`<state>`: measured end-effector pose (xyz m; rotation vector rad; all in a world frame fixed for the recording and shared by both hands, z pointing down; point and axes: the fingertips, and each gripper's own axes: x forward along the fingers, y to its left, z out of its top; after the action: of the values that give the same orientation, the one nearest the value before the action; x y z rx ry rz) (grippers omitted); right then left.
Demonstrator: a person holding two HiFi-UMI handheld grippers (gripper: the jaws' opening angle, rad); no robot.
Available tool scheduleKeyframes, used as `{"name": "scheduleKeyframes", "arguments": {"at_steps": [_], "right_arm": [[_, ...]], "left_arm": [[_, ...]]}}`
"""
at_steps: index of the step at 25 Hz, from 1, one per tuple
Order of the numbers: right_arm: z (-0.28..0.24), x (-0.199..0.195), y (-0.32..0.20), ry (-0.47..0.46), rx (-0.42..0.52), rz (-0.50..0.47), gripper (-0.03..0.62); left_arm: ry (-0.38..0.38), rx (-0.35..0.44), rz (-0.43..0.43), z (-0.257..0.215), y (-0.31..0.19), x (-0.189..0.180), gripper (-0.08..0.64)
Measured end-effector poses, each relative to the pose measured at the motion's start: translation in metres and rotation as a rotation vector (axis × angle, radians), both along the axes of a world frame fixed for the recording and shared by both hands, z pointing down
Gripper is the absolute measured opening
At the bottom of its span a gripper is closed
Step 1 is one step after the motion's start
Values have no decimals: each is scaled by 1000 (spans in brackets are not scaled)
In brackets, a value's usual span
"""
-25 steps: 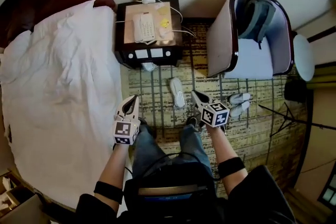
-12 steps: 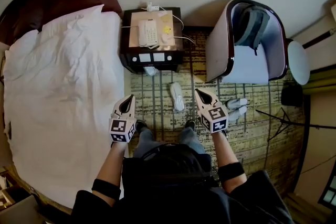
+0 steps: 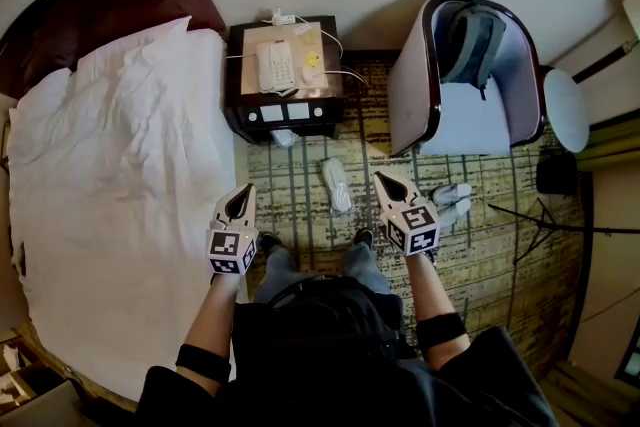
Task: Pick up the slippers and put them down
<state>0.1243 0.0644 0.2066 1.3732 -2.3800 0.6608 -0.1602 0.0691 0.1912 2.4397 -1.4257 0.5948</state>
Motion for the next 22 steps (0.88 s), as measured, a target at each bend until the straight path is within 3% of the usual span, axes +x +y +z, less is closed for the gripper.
{"name": "scheduleKeyframes", "arguments": {"at_steps": [8,22], "right_arm": [[2,-5,6,-39,-9,-53,0],[5,-27,15,-36,-8,-313,0]], "left_arm": [[-12,6,-15,-3,8,13,1],[-21,46,-211,-28,49,14,1]]}}
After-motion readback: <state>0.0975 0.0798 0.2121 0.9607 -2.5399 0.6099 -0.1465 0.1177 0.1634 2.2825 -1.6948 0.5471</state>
